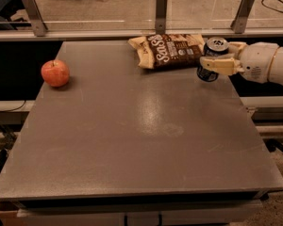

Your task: Move pepsi can near brown chip bag

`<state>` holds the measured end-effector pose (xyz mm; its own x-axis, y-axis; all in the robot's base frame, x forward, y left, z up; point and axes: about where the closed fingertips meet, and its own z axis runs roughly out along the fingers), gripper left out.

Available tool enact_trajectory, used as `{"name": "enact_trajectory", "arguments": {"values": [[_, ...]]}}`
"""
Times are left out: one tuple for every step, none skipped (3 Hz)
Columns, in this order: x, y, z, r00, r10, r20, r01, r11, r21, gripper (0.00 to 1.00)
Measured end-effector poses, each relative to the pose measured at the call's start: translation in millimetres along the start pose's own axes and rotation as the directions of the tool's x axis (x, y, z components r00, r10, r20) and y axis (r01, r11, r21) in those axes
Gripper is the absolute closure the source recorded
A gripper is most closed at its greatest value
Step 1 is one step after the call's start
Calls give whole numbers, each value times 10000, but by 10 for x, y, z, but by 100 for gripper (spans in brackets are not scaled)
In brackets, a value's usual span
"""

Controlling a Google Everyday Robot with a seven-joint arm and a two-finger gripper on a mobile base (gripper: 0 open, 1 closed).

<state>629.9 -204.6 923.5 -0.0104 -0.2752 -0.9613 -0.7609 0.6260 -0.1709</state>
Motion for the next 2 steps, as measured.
{"name": "enact_trajectory", "arguments": {"values": [[101,-165,37,9970,375,684,-407,9981,469,59],[164,-266,146,9919,657,1083,-725,9955,606,36]]}}
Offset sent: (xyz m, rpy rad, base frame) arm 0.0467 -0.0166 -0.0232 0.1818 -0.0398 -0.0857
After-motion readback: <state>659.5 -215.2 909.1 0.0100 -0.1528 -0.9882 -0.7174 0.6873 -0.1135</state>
